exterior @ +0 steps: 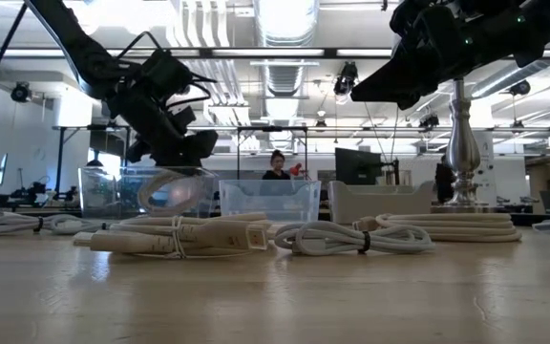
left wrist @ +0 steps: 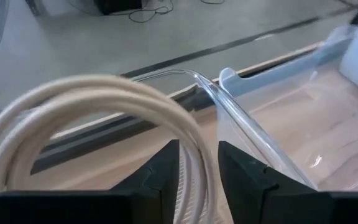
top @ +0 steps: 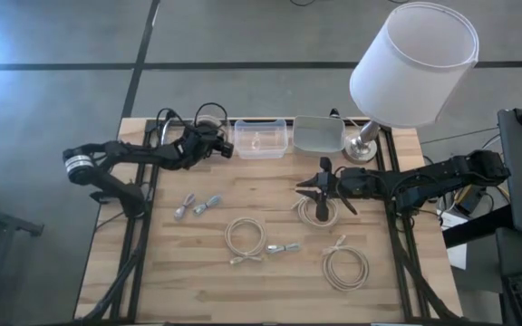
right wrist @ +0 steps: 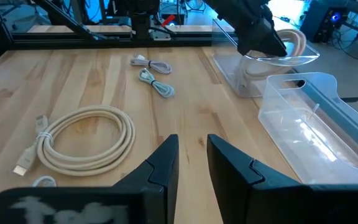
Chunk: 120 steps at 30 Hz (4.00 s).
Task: Pick & Place USB Port
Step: Put the brown HDMI cable into the left transparent bin
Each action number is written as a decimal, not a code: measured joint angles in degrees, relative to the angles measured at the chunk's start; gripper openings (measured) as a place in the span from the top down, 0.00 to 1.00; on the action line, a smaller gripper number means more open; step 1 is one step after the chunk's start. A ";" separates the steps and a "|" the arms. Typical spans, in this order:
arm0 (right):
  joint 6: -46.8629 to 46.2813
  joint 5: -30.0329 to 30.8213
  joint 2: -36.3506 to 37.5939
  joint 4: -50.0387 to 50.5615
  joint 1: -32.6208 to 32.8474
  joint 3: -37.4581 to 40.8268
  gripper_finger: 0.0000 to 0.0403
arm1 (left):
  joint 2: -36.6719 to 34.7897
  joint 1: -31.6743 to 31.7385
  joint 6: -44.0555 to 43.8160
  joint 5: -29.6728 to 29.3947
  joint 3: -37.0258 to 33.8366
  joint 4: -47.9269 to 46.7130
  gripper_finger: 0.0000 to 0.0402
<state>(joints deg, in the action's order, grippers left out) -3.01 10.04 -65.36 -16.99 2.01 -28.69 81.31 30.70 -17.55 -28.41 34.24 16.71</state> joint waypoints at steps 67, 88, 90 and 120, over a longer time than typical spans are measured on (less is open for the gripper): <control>-0.83 -2.62 -14.60 6.58 -0.01 -14.80 0.54 | 13.66 -35.67 12.54 27.66 5.74 -12.75 0.59; -1.07 -2.60 -14.58 6.99 -0.01 -14.73 0.54 | 5.35 -35.86 11.23 20.97 5.49 -13.31 0.92; -1.09 -2.60 -14.58 7.10 -0.01 -14.71 0.54 | 2.40 -35.87 11.48 18.17 5.49 -14.29 0.92; -0.90 -2.58 -14.53 7.82 -0.01 -14.64 0.54 | -23.95 -11.09 40.17 -19.83 5.55 -19.35 0.91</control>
<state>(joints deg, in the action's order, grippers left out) -3.91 7.46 -79.90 -9.17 2.00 -43.33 57.36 19.60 22.62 -48.25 39.79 -2.64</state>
